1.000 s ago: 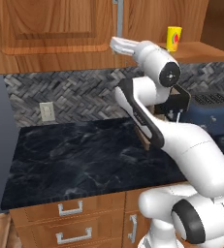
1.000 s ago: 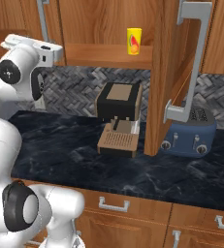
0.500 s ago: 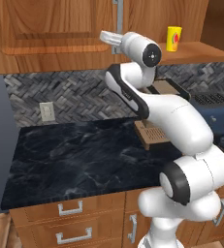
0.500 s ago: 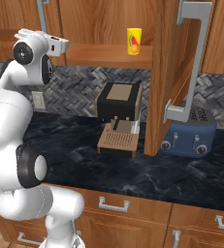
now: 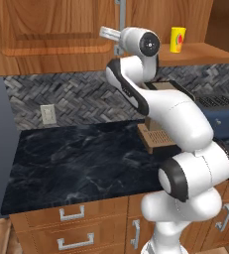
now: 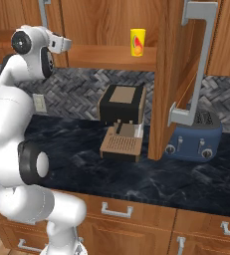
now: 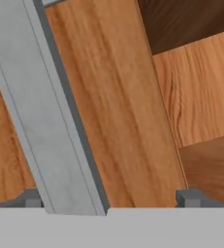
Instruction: Open the cabinet directly in front. Then move the liquor and the cup to the dining counter with the candle on it.
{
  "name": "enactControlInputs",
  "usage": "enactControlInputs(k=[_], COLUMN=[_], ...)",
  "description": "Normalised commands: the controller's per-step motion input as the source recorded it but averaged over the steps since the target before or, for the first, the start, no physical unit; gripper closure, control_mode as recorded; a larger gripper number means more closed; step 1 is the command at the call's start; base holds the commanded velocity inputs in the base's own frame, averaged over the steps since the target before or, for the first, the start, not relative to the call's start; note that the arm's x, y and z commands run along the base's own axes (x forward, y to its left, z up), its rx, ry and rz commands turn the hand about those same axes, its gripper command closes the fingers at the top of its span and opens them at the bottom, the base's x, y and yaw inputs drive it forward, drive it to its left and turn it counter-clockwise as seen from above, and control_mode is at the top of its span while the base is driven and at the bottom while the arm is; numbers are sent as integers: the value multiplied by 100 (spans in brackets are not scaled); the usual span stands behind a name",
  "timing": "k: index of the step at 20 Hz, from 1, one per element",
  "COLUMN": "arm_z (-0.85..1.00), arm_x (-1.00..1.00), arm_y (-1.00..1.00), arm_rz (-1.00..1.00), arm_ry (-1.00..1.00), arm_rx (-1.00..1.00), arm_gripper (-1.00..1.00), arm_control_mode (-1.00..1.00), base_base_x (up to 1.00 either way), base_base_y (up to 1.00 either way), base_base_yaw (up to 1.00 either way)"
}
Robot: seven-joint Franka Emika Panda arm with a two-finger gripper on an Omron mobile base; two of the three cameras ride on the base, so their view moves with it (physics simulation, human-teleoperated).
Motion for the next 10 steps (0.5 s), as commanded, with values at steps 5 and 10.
enactControlInputs(k=[5, 10], arm_z=[-2, 0], arm_x=[35, 0], arm_y=[0, 0], arm_rz=[-1, 0], arm_ry=[3, 0], arm_rx=[0, 0], arm_gripper=[100, 100], arm_control_mode=[-100, -100], base_base_x=[0, 0], base_base_y=[0, 0], base_base_yaw=[0, 0])
